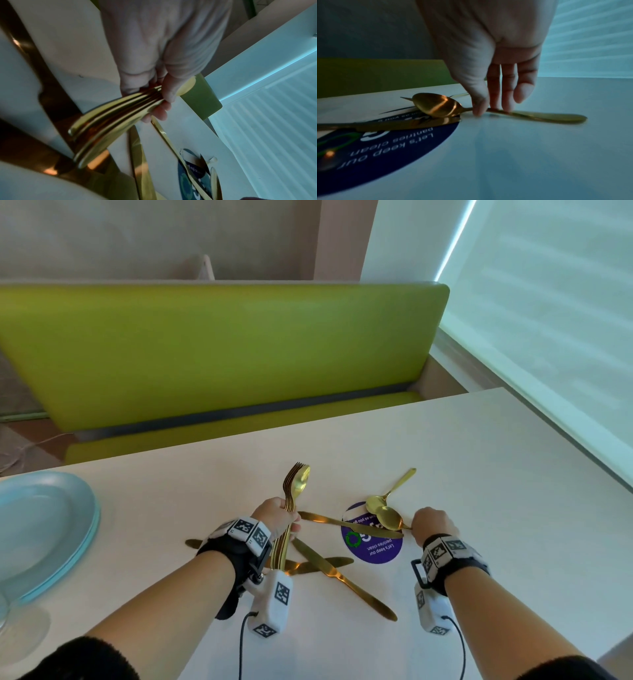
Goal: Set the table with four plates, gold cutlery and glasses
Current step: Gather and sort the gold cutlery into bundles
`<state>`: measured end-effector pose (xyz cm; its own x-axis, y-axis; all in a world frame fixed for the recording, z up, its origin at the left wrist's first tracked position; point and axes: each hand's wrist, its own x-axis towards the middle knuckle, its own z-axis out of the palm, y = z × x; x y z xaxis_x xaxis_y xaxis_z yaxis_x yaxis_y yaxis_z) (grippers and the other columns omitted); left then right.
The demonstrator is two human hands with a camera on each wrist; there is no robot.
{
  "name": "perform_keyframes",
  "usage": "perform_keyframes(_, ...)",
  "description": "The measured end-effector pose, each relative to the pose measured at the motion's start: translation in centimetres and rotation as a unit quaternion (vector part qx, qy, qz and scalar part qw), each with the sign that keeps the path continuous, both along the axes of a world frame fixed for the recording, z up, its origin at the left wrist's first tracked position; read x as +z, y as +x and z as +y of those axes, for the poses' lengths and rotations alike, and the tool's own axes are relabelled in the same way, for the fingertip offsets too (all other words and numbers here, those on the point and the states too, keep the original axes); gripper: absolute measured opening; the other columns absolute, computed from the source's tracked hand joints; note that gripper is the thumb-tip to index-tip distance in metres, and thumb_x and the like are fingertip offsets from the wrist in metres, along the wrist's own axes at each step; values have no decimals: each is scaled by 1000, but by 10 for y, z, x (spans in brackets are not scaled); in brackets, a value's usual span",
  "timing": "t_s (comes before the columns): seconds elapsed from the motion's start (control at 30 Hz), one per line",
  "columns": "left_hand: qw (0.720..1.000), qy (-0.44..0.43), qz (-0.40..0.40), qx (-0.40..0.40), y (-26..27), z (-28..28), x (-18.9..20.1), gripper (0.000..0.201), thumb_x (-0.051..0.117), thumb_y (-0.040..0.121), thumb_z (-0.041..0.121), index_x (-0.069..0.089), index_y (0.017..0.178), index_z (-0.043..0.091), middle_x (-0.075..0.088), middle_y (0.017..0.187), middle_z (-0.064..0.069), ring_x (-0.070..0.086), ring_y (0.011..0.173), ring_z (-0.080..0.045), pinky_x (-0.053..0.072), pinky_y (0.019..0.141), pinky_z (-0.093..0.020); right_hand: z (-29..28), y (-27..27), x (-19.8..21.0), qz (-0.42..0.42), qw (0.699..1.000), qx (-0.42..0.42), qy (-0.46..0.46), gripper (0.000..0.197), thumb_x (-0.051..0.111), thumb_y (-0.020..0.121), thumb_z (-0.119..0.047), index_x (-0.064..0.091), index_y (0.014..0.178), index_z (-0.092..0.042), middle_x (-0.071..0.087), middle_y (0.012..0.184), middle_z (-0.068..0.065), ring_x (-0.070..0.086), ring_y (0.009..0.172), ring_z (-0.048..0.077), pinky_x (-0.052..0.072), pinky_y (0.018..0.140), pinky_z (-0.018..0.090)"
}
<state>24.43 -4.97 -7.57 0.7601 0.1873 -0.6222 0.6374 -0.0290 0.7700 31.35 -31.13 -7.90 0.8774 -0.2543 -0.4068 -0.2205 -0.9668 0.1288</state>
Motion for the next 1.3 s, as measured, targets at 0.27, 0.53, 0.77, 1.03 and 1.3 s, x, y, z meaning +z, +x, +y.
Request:
perform_keyframes(0.27,1000,-18,-5,-2,5,-13,0,8,53,92,3,54,86,9,62,81,-8,62,69,-17,54,64,-33,30,6,33,-19,973,14,231,18,60,88,-24,70,92,-9,69,88,2,62,80,17,49,71,25)
perform_keyframes(0.53,998,-51,-33,6,1,-22,6,4,57,91,7,56,90,11,63,83,-8,63,72,-18,57,64,-34,101,-23,33,117,821,-102,549,9,66,86,-11,60,79,-10,61,68,1,44,41,8,34,45,20)
perform_keyframes(0.77,997,-72,-31,-10,-5,-16,8,8,57,91,7,54,89,15,67,91,-10,69,87,-28,53,85,-46,122,-25,28,113,816,-99,558,15,65,87,-13,58,74,-13,62,64,1,49,40,6,35,40,18)
perform_keyframes(1.03,998,-34,-38,-37,-11,-11,5,16,60,87,0,53,89,15,68,95,-15,68,87,-31,52,92,-49,127,-19,37,103,894,23,436,21,66,86,-32,60,74,-15,67,71,-2,55,54,7,42,50,17)
perform_keyframes(1.3,995,7,-29,-92,-18,10,6,18,55,87,-6,53,91,12,66,79,-8,62,72,-24,50,90,-48,65,32,30,-53,994,28,91,28,50,93,-17,58,117,-4,63,114,14,61,106,29,50,80,34)
